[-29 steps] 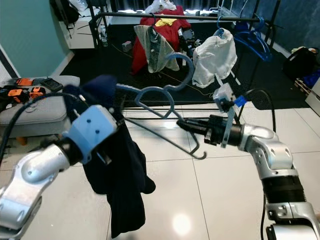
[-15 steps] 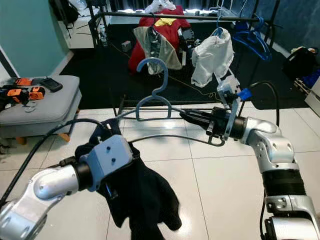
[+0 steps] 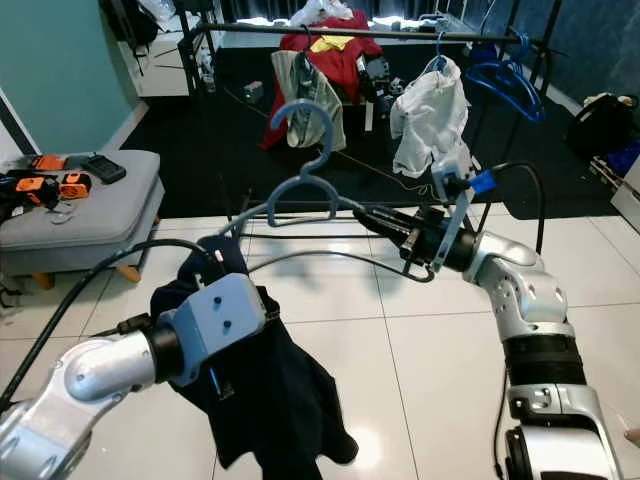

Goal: Hang hanger

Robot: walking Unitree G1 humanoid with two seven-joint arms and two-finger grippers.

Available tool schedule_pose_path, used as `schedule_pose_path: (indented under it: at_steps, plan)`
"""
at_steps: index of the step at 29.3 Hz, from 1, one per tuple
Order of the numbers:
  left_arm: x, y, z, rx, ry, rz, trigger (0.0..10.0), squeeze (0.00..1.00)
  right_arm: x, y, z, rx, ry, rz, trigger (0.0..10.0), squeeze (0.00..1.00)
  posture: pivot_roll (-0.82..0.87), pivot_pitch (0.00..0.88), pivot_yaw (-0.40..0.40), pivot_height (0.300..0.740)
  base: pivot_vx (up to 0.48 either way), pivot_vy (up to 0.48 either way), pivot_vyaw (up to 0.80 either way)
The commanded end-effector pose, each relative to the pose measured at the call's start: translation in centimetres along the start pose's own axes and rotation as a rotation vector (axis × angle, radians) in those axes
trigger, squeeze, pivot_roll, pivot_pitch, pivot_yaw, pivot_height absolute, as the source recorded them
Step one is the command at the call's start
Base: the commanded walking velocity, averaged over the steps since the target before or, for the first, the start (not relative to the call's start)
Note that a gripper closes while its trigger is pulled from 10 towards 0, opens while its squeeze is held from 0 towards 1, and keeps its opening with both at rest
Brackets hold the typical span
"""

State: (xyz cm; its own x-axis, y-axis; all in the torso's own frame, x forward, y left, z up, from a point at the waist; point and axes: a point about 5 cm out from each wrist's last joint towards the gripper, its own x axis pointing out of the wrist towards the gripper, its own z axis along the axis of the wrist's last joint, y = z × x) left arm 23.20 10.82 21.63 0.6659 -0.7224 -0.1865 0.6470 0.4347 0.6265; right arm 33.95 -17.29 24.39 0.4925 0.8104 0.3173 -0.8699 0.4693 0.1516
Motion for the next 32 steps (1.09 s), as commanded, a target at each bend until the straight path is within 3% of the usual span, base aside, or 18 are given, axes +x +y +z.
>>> schedule_pose_path:
  at_steps: [1,2,4,5,6,7,8,10,11,12,14,15,16,17,18,25,32]
  plan:
    - [1.1,-1.2,1.4,0.014,-0.106,-0.051,3.2,0.00,1.9,1.8,2.0,0.064,-0.202,0.115,10.0,0.00,-0.03,0.072,0.002,0.740,0.000,0.000,0.00]
    - [1.3,0.2,1.6,0.053,-0.108,0.050,4.3,0.00,2.1,2.2,1.9,0.098,-0.239,0.134,10.0,0.00,-0.03,0.068,0.007,0.740,0.000,0.000,0.00]
    - [1.4,1.8,1.9,0.096,-0.111,0.164,4.3,0.00,2.3,2.7,1.6,0.129,-0.269,0.153,10.0,0.00,-0.03,0.067,0.008,0.740,0.000,0.000,0.00]
    - [1.4,1.8,1.9,0.096,-0.111,0.164,4.3,0.00,2.3,2.7,1.6,0.129,-0.269,0.153,10.0,0.00,-0.03,0.067,0.008,0.740,0.000,0.000,0.00]
    - [1.2,3.1,2.1,0.136,-0.109,0.243,4.9,0.00,2.4,2.8,1.3,0.138,-0.271,0.153,10.0,0.00,-0.03,0.062,0.009,0.740,0.000,0.000,0.00]
    - [1.2,3.1,2.1,0.136,-0.109,0.243,4.9,0.00,2.4,2.8,1.3,0.138,-0.271,0.153,10.0,0.00,-0.03,0.062,0.009,0.740,0.000,0.000,0.00]
    - [0.8,4.8,2.5,0.195,-0.110,0.328,9.9,0.00,2.6,2.9,0.9,0.152,-0.276,0.152,10.0,0.00,-0.03,0.059,0.010,0.740,0.000,0.000,0.00]
    - [0.8,4.8,2.5,0.195,-0.110,0.328,9.9,0.00,2.6,2.9,0.9,0.152,-0.276,0.152,10.0,0.00,-0.03,0.059,0.010,0.740,0.000,0.000,0.00]
    - [0.1,6.7,3.0,0.264,-0.112,0.409,10.0,0.00,2.9,3.1,0.5,0.165,-0.278,0.156,10.0,0.00,-0.03,0.056,0.010,0.740,0.000,0.000,0.00]
    - [0.1,6.7,3.0,0.264,-0.112,0.409,10.0,0.00,2.9,3.1,0.5,0.165,-0.278,0.156,10.0,0.00,-0.03,0.056,0.010,0.740,0.000,0.000,0.00]
    - [-1.2,9.8,4.3,0.396,-0.129,0.504,10.0,0.00,3.3,3.4,-0.2,0.187,-0.282,0.159,10.0,0.00,-0.02,0.049,0.019,0.740,0.000,0.000,0.00]
    - [-1.2,9.8,4.3,0.396,-0.129,0.504,10.0,0.00,3.3,3.4,-0.2,0.187,-0.282,0.159,10.0,0.00,-0.02,0.049,0.019,0.740,0.000,0.000,0.00]
    - [-1.4,10.2,4.9,0.423,-0.147,0.485,10.0,0.72,3.5,3.5,-0.4,0.193,-0.283,0.160,10.0,0.00,-0.02,0.048,0.023,0.740,0.000,0.000,0.00]
    - [-1.4,10.2,4.9,0.423,-0.147,0.485,10.0,0.72,3.5,3.5,-0.4,0.193,-0.283,0.160,10.0,0.00,-0.02,0.048,0.023,0.740,0.000,0.000,0.00]
    - [-1.4,10.3,5.2,0.437,-0.164,0.459,10.0,1.00,3.5,3.6,-0.4,0.202,-0.289,0.156,10.0,0.00,-0.02,0.048,0.024,0.740,0.000,0.000,0.00]
    - [-0.9,9.4,5.8,0.422,-0.213,0.404,10.0,1.00,3.4,3.8,-0.4,0.222,-0.308,0.147,10.0,0.00,-0.02,0.048,0.030,0.740,0.000,0.000,0.00]
    - [-0.7,9.4,5.4,0.355,-0.222,0.455,10.0,1.00,3.6,3.8,0.2,0.207,-0.313,0.168,10.0,0.00,-0.02,0.052,0.026,0.740,0.000,0.000,0.00]
